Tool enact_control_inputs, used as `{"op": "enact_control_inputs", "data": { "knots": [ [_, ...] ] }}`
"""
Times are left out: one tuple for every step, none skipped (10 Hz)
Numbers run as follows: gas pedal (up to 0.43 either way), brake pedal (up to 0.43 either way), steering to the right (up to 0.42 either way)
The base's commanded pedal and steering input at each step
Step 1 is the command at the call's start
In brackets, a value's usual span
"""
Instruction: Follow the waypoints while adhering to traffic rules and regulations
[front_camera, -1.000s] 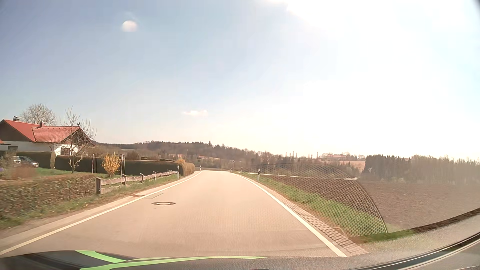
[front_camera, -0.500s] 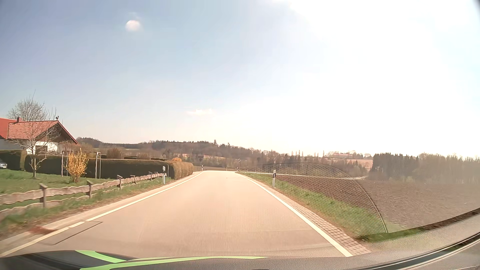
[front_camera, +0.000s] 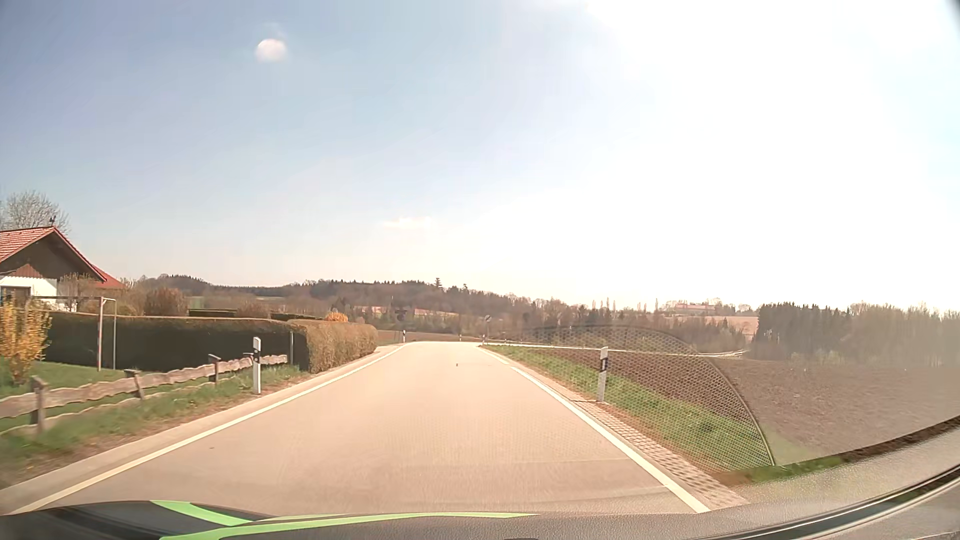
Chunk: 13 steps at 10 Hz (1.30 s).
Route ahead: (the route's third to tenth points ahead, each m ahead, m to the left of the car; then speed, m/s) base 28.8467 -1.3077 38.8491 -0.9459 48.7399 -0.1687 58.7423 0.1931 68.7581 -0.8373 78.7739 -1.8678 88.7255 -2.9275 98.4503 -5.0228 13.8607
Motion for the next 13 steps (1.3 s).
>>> {"op": "enact_control_inputs", "data": {
  "knots": [
    [0.047,0.0,-0.006],
    [0.047,0.0,-0.006],
    [0.047,0.0,-0.005],
    [0.047,0.0,-0.004],
    [0.047,0.0,-0.004],
    [0.047,0.0,-0.003],
    [0.047,0.0,-0.003],
    [0.059,0.0,-0.002],
    [0.067,0.0,-0.001],
    [0.079,0.0,-0.001],
    [0.079,0.0,-0.003],
    [0.079,0.0,-0.006],
    [0.11,0.0,-0.007]
  ]
}}
